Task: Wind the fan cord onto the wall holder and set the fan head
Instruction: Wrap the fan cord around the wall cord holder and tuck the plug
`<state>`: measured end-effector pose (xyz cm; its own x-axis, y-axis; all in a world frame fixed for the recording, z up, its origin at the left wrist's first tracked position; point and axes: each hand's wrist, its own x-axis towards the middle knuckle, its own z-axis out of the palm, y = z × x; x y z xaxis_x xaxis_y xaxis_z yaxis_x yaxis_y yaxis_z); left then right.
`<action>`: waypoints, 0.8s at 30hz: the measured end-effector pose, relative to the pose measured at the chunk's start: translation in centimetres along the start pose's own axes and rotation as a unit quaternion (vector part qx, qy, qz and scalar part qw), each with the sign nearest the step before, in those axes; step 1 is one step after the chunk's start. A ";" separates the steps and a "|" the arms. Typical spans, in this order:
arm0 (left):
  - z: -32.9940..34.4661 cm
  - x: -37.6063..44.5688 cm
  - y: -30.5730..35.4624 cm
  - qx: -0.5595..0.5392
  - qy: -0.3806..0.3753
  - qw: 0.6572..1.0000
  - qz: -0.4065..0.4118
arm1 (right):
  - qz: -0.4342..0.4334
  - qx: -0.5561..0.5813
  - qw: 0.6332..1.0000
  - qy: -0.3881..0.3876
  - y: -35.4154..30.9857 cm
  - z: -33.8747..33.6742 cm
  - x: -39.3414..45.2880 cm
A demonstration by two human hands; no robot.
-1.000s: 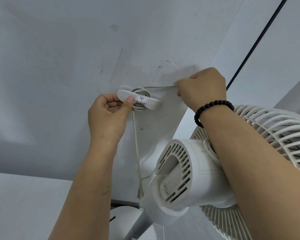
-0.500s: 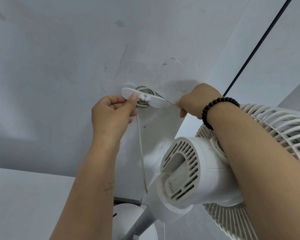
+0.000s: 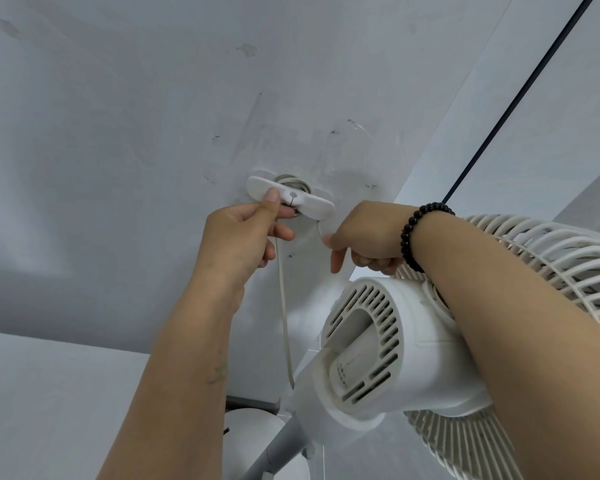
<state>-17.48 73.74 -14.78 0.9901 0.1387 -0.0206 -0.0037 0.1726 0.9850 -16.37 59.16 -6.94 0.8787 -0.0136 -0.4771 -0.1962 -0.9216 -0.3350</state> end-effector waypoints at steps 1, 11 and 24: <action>-0.1 0.0 0.0 0.007 -0.001 1.000 0.003 | -0.017 -0.009 1.000 -0.009 -0.1 0.1 0.0; -0.6 0.2 -0.1 0.055 -0.104 0.991 -0.058 | -0.148 -0.008 0.988 -0.050 -0.2 0.6 0.0; -0.6 0.9 -0.7 -0.100 -0.218 0.954 -0.178 | -0.193 0.037 0.978 -0.068 -0.3 0.7 -0.2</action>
<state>-16.73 74.37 -15.62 0.8977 -0.3751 -0.2311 0.3601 0.3225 0.8754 -16.83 59.65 -7.30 0.8283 0.3867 -0.4054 0.1039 -0.8171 -0.5670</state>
